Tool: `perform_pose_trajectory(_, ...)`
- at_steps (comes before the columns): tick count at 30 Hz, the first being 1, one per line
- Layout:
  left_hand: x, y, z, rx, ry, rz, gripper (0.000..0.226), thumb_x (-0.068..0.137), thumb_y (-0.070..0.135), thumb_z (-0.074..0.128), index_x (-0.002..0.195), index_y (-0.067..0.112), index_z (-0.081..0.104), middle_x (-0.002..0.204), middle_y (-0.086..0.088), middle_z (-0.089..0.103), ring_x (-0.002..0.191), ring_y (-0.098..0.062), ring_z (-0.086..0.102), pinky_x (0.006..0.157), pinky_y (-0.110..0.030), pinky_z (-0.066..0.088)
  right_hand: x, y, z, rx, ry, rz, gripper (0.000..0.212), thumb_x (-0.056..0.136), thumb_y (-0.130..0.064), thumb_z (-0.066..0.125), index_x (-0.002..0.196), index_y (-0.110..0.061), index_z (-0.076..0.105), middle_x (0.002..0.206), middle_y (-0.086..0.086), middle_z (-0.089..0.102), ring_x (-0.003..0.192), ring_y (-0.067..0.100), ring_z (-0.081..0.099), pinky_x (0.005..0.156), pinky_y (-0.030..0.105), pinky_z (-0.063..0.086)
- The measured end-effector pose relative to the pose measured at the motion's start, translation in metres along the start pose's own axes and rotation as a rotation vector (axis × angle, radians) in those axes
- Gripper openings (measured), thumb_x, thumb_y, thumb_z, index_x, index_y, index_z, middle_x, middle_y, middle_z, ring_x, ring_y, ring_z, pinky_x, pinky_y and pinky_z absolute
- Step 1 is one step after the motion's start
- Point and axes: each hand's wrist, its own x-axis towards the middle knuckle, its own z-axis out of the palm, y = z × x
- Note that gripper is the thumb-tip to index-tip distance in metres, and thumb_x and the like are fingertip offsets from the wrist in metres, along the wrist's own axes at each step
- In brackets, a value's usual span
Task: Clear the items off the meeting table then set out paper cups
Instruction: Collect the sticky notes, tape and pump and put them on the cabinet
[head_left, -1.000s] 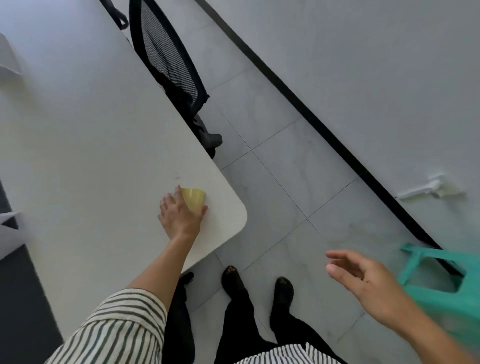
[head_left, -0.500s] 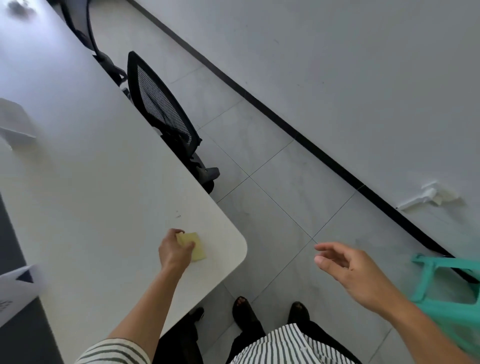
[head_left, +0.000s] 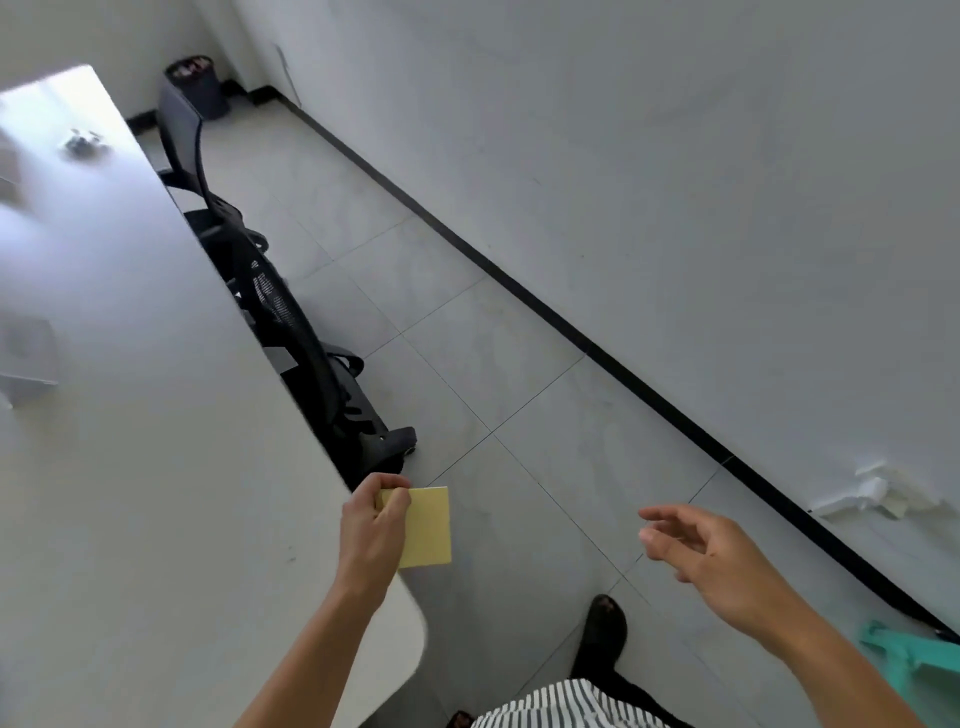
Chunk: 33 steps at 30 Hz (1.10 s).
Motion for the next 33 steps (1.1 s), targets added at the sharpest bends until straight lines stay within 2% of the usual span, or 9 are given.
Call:
perform_pose_trajectory(4, 0.009, 0.039, 0.045, -0.058, 0.042, 0.024, 0.017, 0.092, 0.016, 0.058, 0.078, 0.018, 0.067, 0.076, -0.002, 0.058, 0.069, -0.021, 0.053, 0.057, -0.033, 0.044, 0.058, -0.019, -0.058, 0.015, -0.019, -0.035, 0.016, 0.088, -0.033, 0.066, 0.104, -0.037, 0.065, 0.102, -0.005, 0.07, 0.092, 0.006, 0.069, 0.077, 0.024, 0.052)
perform_pose_trajectory(7, 0.019, 0.061, 0.067, -0.083, 0.084, 0.01, 0.022, 0.092, 0.025, 0.061, 0.072, 0.015, 0.066, 0.065, 0.0, 0.054, 0.062, -0.019, 0.05, 0.058, -0.036, 0.042, 0.099, -0.037, -0.088, 0.013, -0.034, -0.07, 0.016, 0.088, -0.034, 0.066, 0.104, -0.036, 0.066, 0.1, -0.005, 0.072, 0.088, 0.004, 0.07, 0.075, 0.024, 0.052)
perform_pose_trajectory(10, 0.037, 0.079, 0.073, -0.11, 0.136, 0.022, 0.027, 0.093, 0.027, 0.06, 0.071, 0.012, 0.067, 0.064, -0.004, 0.053, 0.061, -0.02, 0.048, 0.057, -0.035, 0.04, 0.137, -0.056, -0.101, 0.013, -0.066, -0.087, 0.016, 0.088, -0.034, 0.066, 0.104, -0.036, 0.066, 0.099, -0.007, 0.074, 0.084, 0.0, 0.07, 0.07, 0.024, 0.052)
perform_pose_trajectory(14, 0.082, 0.096, 0.069, -0.127, 0.22, 0.007, 0.029, 0.093, 0.029, 0.061, 0.067, 0.017, 0.067, 0.064, -0.006, 0.054, 0.06, -0.022, 0.049, 0.057, -0.038, 0.041, 0.202, -0.086, -0.101, -0.006, -0.137, -0.077, 0.016, 0.089, -0.032, 0.065, 0.105, -0.034, 0.066, 0.102, -0.006, 0.074, 0.083, 0.0, 0.071, 0.069, 0.025, 0.052)
perform_pose_trajectory(17, 0.131, 0.108, 0.064, -0.147, 0.274, 0.003, 0.029, 0.094, 0.029, 0.06, 0.067, 0.019, 0.067, 0.06, 0.003, 0.061, 0.06, -0.02, 0.055, 0.055, -0.037, 0.045, 0.254, -0.118, -0.093, -0.028, -0.159, -0.093, 0.016, 0.089, -0.032, 0.065, 0.104, -0.034, 0.066, 0.101, -0.006, 0.074, 0.083, 0.0, 0.071, 0.068, 0.024, 0.052)
perform_pose_trajectory(20, 0.188, 0.131, 0.062, -0.193, 0.271, -0.016, 0.029, 0.094, 0.029, 0.059, 0.072, 0.011, 0.067, 0.067, -0.005, 0.059, 0.062, -0.023, 0.054, 0.055, -0.038, 0.045, 0.305, -0.161, -0.091, -0.041, -0.148, -0.119, 0.017, 0.089, -0.032, 0.065, 0.106, -0.034, 0.066, 0.101, -0.007, 0.073, 0.084, 0.0, 0.071, 0.069, 0.024, 0.052)
perform_pose_trajectory(26, 0.299, 0.218, 0.044, -0.221, 0.233, 0.051, 0.024, 0.091, 0.025, 0.063, 0.072, 0.011, 0.067, 0.07, -0.014, 0.056, 0.063, -0.023, 0.051, 0.057, -0.037, 0.044, 0.386, -0.261, -0.087, -0.035, -0.126, -0.191, 0.019, 0.089, -0.029, 0.065, 0.108, -0.029, 0.068, 0.095, -0.005, 0.076, 0.082, 0.003, 0.071, 0.07, 0.026, 0.052)
perform_pose_trajectory(29, 0.346, 0.247, 0.033, -0.209, 0.235, 0.08, 0.023, 0.092, 0.026, 0.063, 0.074, 0.012, 0.066, 0.069, -0.005, 0.055, 0.061, -0.018, 0.051, 0.054, -0.031, 0.043, 0.428, -0.293, -0.08, -0.032, -0.144, -0.196, 0.018, 0.09, -0.028, 0.064, 0.107, -0.03, 0.067, 0.097, -0.005, 0.076, 0.083, 0.003, 0.072, 0.071, 0.026, 0.053)
perform_pose_trajectory(33, 0.403, 0.259, 0.024, -0.21, 0.273, 0.044, 0.022, 0.091, 0.026, 0.064, 0.074, 0.012, 0.067, 0.071, -0.005, 0.056, 0.063, -0.019, 0.052, 0.057, -0.033, 0.044, 0.496, -0.327, -0.07, -0.053, -0.188, -0.173, 0.017, 0.091, -0.027, 0.063, 0.108, -0.029, 0.067, 0.099, -0.005, 0.075, 0.082, 0.003, 0.072, 0.07, 0.025, 0.053)
